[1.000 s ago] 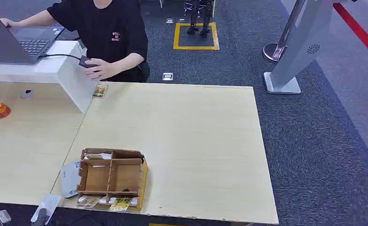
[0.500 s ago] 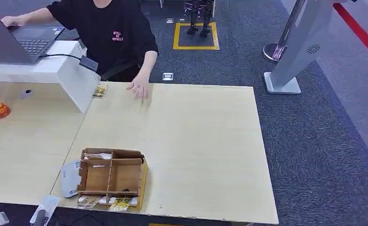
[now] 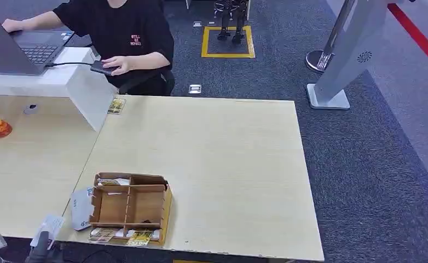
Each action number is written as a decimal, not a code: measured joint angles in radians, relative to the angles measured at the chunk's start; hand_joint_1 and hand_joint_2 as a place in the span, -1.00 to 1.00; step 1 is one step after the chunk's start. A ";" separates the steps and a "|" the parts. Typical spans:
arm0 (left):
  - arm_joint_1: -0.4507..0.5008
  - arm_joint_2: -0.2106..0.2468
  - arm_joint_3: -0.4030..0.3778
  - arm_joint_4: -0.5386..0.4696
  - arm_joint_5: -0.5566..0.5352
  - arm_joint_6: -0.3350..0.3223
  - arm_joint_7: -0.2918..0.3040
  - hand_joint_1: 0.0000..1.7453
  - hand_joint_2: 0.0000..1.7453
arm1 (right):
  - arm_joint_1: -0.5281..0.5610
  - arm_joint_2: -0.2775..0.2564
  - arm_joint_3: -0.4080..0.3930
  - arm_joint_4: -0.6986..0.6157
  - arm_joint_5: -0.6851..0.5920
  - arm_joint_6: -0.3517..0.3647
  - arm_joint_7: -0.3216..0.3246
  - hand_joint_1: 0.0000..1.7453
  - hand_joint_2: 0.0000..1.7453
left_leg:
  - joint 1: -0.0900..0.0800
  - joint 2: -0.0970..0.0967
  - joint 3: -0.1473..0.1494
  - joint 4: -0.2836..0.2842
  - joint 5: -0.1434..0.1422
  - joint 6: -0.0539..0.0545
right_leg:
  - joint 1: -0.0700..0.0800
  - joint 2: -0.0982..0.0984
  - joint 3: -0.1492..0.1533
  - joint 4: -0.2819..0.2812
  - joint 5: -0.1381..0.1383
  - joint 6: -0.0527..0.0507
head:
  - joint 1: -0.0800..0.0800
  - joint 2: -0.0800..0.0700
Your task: Pass the card to the sensor for recognition and then transmit it.
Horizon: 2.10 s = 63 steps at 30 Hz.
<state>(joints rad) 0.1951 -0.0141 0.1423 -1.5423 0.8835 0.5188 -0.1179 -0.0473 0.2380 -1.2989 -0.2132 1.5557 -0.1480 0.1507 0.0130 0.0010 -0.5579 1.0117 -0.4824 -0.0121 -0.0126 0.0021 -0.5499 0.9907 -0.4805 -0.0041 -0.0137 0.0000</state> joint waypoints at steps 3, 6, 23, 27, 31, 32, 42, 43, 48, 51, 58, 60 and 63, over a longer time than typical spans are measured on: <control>-0.014 0.006 0.000 0.013 -0.003 0.000 -0.005 1.00 1.00 | -0.001 0.000 0.003 0.000 0.002 0.002 0.000 -1.00 -1.00 | 0.000 0.000 0.000 0.000 0.000 0.000 | 0.000 0.000 0.000 0.000 0.000 0.000 | 0.000 0.000; -0.033 0.016 0.000 0.032 0.002 -0.003 -0.006 1.00 1.00 | -0.001 -0.003 0.007 0.000 0.006 0.004 0.000 -1.00 -1.00 | 0.000 0.000 0.000 0.000 0.000 0.000 | 0.000 0.000 0.000 0.000 0.000 0.000 | 0.000 0.000; -0.132 0.123 0.011 0.194 0.033 -0.114 0.052 1.00 1.00 | -0.005 -0.018 0.049 0.007 0.014 0.012 0.000 -1.00 -1.00 | 0.000 0.000 0.001 0.000 0.000 0.000 | 0.000 -0.001 0.000 0.000 0.000 0.000 | 0.000 0.000; -0.146 0.153 0.008 0.241 0.000 -0.143 0.056 1.00 1.00 | -0.004 -0.022 0.051 0.010 0.012 0.013 0.000 -1.00 -1.00 | 0.000 0.000 0.001 0.000 0.001 -0.001 | 0.000 -0.001 0.001 0.001 0.000 0.000 | 0.000 0.000; -0.150 0.174 0.003 0.263 -0.027 -0.147 0.056 1.00 1.00 | -0.005 -0.023 0.051 0.010 0.012 0.013 0.000 -1.00 -1.00 | 0.000 0.000 0.002 0.000 0.001 -0.001 | 0.000 0.000 0.001 0.001 0.000 0.000 | 0.000 0.000; -0.150 0.179 0.003 0.266 -0.039 -0.146 0.051 1.00 1.00 | -0.005 -0.023 0.051 0.010 0.011 0.013 0.003 -1.00 -1.00 | 0.000 0.000 0.002 -0.001 0.001 -0.001 | 0.000 0.000 0.001 0.001 0.000 0.000 | 0.000 0.000; -0.141 0.175 -0.058 0.245 -0.239 -0.027 -0.092 1.00 1.00 | -0.004 -0.023 0.050 0.010 -0.023 0.008 0.006 -1.00 -1.00 | 0.000 0.000 0.001 0.000 0.001 -0.001 | 0.000 -0.001 0.001 0.001 0.000 0.000 | 0.000 0.000; -0.141 0.170 -0.067 0.227 -0.260 -0.015 -0.108 1.00 1.00 | -0.004 -0.023 0.049 0.010 -0.029 0.007 0.006 -1.00 -1.00 | 0.000 0.000 0.001 0.000 0.001 -0.001 | 0.000 -0.001 0.001 0.001 0.000 0.000 | 0.000 0.000; -0.134 0.154 -0.095 0.153 -0.318 0.018 -0.146 1.00 1.00 | -0.003 -0.022 0.047 0.010 -0.040 0.006 0.006 -1.00 -1.00 | 0.000 0.000 0.001 0.000 0.001 -0.001 | 0.000 0.000 0.000 0.000 0.000 0.000 | 0.000 0.000; -0.128 0.142 -0.122 0.089 -0.384 0.048 -0.198 1.00 1.00 | -0.002 -0.019 0.042 0.010 -0.051 0.005 0.006 -1.00 -1.00 | 0.000 0.000 0.001 0.000 0.001 -0.001 | 0.000 -0.001 0.000 0.000 0.000 0.000 | 0.000 0.000; -0.127 0.123 -0.192 -0.055 -0.541 0.127 -0.296 1.00 1.00 | 0.000 -0.005 0.021 0.006 -0.073 0.005 0.010 -1.00 -1.00 | 0.000 0.000 0.001 0.000 0.001 -0.001 | 0.000 -0.001 0.000 0.000 0.000 0.000 | 0.000 0.000; -0.129 0.120 -0.210 -0.082 -0.604 0.140 -0.328 1.00 1.00 | 0.000 0.000 0.017 0.005 -0.077 0.006 0.010 -1.00 -1.00 | 0.000 0.000 0.001 0.000 0.001 -0.001 | 0.000 0.000 0.000 0.000 0.000 0.000 | 0.000 0.000; -0.140 0.108 -0.226 -0.111 -0.708 0.140 -0.367 1.00 1.00 | 0.001 0.006 0.011 0.001 -0.080 0.009 0.012 -1.00 -1.00 | 0.000 0.000 0.001 0.000 0.001 -0.001 | 0.000 0.000 0.000 0.000 0.000 0.000 | 0.000 0.000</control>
<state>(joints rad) 0.0548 0.0939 -0.0835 -1.6533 0.1753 0.6592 -0.4845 -0.0463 0.2438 -1.2878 -0.2125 1.4759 -0.1389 0.1625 0.0129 0.0008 -0.5571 1.0120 -0.4816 -0.0130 -0.0126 0.0017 -0.5500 0.9910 -0.4802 -0.0043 -0.0134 0.0000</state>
